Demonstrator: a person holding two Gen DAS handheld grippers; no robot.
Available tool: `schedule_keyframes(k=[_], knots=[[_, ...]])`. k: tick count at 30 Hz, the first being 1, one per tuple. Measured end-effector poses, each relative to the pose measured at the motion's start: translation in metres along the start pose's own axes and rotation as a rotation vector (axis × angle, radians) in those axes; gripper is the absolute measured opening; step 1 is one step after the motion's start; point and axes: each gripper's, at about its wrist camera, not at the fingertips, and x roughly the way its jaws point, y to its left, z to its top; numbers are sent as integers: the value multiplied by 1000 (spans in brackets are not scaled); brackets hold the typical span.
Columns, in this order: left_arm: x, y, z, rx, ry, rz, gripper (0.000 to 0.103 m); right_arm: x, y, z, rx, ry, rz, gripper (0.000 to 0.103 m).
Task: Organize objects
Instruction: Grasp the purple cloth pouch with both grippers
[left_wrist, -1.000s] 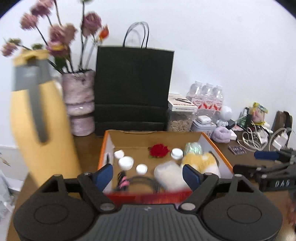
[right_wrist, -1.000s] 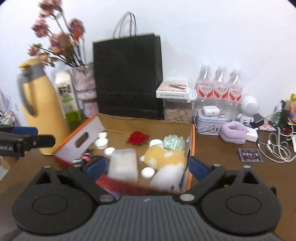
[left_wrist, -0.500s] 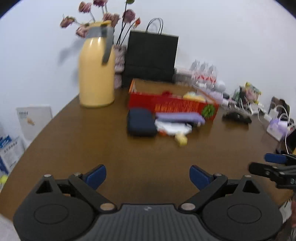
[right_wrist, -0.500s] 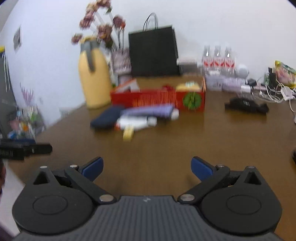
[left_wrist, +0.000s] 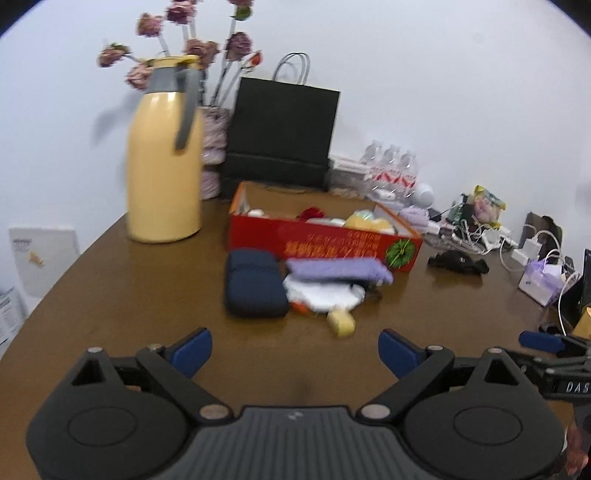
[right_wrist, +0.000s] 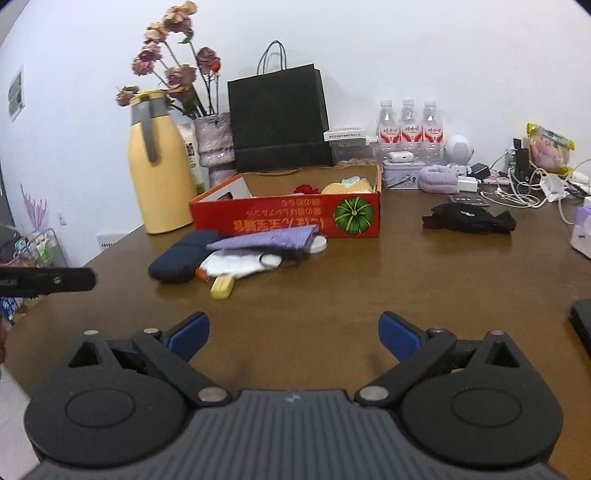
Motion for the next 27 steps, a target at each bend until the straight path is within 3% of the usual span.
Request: schedule_keyframes(k=[4,7,9,11,12,13,14,15,16,18,19,20,21,24,27], knots=[[65,-3,42,-10,21,-72,88,40,-5,31,0,-14,34,85],[116,-11,67,29,45,-98,86,86,-15,59,51,6,77,82],[156,-15,76,66,87,-66,81,120,-22,72,89,44,94,76],[192,-18,78,77,145,68,73,156,-25,80,112,97,79,71],[203,-17,77,62,157,78,72,170,-26,81,118,116,81,66],[212,-13,76,27,176,37,72,184,-26,81,123,134,76,63],[218,-12,74,5,190,-2,71,194,-27,80,133,145,76,53],[220,-12,73,-2,194,-22,66,201,-29,77,148,146,84,35],[224,-13,72,-3,211,-31,62,208,-30,75,171,150,98,28],[225,-13,67,-4,210,-11,36,212,-31,69,190,149,95,21],[224,-9,66,-3,203,1,30,211,-29,66,183,139,89,19],[221,-5,65,-16,205,0,21,210,-28,65,178,136,84,9],[219,0,64,-52,214,-15,13,206,-26,64,174,134,92,7],[202,14,61,-156,248,-86,4,187,-18,66,144,119,139,2],[156,6,53,-128,170,-107,3,143,9,60,37,41,121,2]])
